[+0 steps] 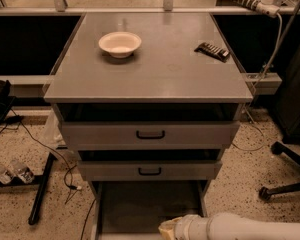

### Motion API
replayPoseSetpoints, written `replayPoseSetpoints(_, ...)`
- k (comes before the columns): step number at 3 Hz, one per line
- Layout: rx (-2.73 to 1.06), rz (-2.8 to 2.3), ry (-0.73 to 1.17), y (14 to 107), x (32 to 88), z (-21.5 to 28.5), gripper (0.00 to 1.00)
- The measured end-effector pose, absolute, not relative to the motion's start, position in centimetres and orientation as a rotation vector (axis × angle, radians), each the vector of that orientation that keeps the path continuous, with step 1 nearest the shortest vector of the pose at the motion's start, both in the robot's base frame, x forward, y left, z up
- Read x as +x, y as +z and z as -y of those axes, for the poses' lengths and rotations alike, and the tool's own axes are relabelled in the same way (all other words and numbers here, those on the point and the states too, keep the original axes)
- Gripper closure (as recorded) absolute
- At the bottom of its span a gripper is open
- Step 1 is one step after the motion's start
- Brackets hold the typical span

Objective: Place redbull can into bottom drawer

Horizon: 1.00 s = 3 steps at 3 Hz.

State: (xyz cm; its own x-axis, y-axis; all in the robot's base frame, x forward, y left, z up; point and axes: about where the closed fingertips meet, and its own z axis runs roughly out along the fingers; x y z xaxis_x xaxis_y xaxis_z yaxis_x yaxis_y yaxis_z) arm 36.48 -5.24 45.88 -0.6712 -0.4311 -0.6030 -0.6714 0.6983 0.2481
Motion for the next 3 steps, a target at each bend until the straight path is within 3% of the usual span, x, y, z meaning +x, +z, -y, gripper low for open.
replayPoseSetpoints(1, -0.822, -2.392, 0.647, 44.43, 37.96, 4.87, 1.00)
replayPoseSetpoints(3, -0.818, -2.393, 0.653, 44.29, 37.98, 4.77, 0.57)
